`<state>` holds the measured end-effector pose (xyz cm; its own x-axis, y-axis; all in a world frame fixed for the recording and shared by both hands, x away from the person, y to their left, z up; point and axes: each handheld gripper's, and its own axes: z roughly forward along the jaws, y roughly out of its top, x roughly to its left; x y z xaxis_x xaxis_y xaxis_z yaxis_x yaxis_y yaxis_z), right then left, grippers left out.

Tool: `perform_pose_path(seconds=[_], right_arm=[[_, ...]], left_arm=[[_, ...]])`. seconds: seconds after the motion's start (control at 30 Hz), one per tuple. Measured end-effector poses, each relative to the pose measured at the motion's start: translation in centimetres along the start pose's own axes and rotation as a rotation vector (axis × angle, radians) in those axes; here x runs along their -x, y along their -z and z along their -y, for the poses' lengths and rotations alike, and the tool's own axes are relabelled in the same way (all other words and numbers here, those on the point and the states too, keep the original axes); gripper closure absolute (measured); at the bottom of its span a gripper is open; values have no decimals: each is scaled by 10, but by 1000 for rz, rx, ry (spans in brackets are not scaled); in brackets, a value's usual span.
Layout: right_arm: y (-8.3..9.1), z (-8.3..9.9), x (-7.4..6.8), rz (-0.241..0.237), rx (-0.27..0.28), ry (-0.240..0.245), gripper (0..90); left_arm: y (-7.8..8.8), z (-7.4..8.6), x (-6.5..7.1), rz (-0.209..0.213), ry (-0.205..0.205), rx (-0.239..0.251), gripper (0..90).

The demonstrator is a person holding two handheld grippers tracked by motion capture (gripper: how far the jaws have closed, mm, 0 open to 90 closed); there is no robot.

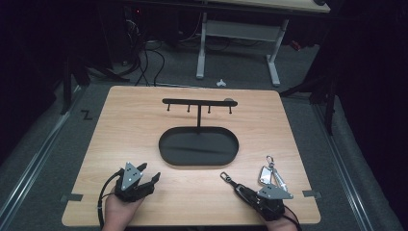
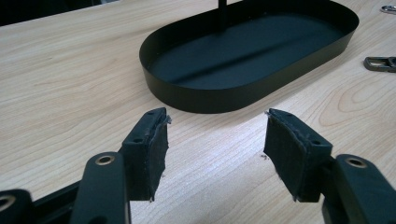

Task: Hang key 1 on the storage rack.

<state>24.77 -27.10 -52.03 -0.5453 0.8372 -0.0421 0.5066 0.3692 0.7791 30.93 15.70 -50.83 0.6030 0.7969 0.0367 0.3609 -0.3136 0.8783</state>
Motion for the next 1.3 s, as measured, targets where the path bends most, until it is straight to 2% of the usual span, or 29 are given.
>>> perform_pose_path(seconds=[0.1,0.3,0.6,0.93,0.97,1.07,1.13,1.23,1.3], right_arm=[[0,1,2,10,-10,-6,880],[4,-2,3,3,22,-17,872],[4,-7,9,-5,47,-37,756],[-2,-14,18,37,39,-45,638],[-4,-15,19,56,32,-56,624],[-6,-16,22,85,27,-71,556],[-6,-17,25,66,26,-90,473],[-5,-19,28,49,24,-110,411],[-4,-21,30,28,26,-109,314]], left_arm=[[0,0,0,0,1,0,399],[2,2,-2,-3,7,0,400],[9,7,-4,-11,7,-1,382],[18,13,-9,-25,21,1,361],[18,13,-9,-17,23,-1,356],[18,14,-6,3,28,-1,345],[18,13,-3,8,16,4,345],[16,12,-1,17,7,11,341],[14,12,0,23,3,5,335]])
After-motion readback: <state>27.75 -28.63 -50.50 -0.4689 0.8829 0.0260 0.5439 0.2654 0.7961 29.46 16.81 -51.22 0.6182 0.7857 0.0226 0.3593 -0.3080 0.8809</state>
